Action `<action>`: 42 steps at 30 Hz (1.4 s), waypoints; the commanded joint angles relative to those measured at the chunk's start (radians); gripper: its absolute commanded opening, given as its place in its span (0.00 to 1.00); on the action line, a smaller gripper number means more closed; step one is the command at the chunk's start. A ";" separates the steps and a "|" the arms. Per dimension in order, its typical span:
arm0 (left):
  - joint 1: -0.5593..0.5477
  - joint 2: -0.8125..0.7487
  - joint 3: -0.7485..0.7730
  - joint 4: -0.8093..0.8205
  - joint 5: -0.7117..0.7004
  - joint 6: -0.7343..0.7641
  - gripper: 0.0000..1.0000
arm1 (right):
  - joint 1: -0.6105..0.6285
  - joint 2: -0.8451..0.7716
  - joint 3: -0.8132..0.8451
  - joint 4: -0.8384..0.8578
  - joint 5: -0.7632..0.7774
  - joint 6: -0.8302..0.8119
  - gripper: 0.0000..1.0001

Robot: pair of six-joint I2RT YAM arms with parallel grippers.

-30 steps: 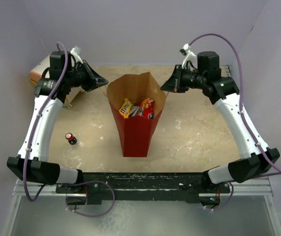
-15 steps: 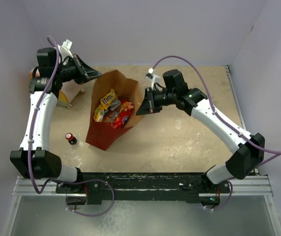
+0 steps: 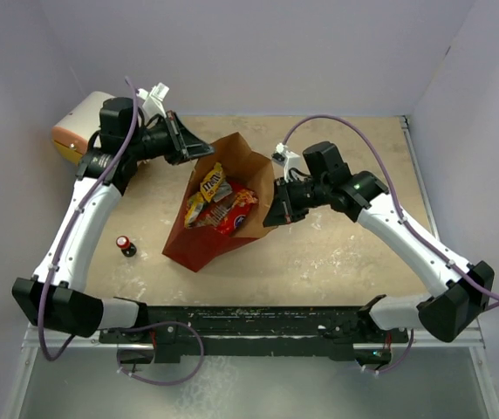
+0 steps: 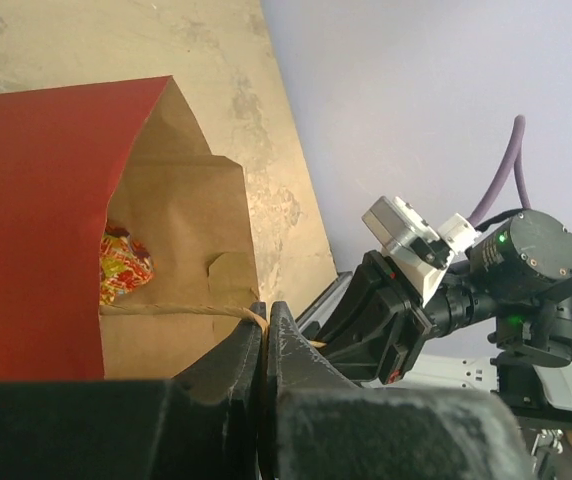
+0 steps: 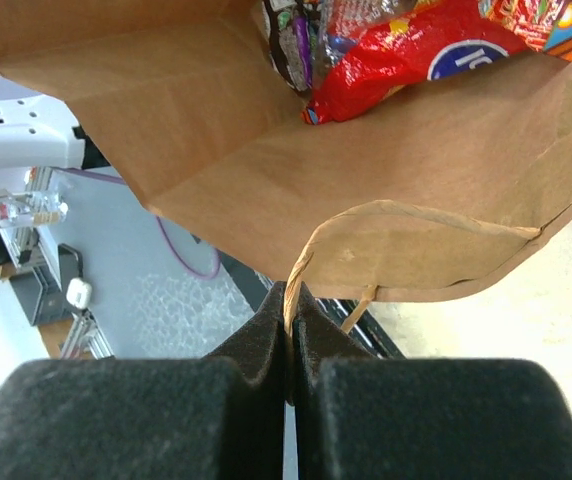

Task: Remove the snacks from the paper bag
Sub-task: Adjust the paper bag at the center of the board.

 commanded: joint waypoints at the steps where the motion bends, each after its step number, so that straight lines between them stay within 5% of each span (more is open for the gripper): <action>1: -0.049 -0.097 -0.058 0.113 -0.046 -0.048 0.02 | -0.003 0.002 0.065 -0.088 0.015 -0.083 0.00; 9: -0.017 -0.013 0.170 -0.190 -0.370 0.135 0.00 | 0.007 0.100 0.185 0.022 -0.076 0.022 0.00; 15: 0.214 0.074 0.322 -0.287 -0.390 0.194 0.00 | 0.044 0.231 0.347 0.099 -0.043 0.124 0.00; 24: 0.254 0.175 0.573 -0.331 -0.391 0.321 0.00 | 0.145 0.403 0.501 0.133 -0.013 0.171 0.00; 32: 0.231 0.059 0.246 -0.079 -0.015 0.267 0.00 | 0.151 0.356 0.322 0.051 0.016 0.050 0.00; 37: 0.192 -0.046 0.091 -0.078 0.028 0.232 0.00 | 0.159 0.318 0.230 -0.073 -0.002 -0.136 0.09; 42: 0.172 -0.144 0.008 -0.099 0.057 0.194 0.00 | 0.158 0.186 0.009 -0.032 0.017 -0.124 0.12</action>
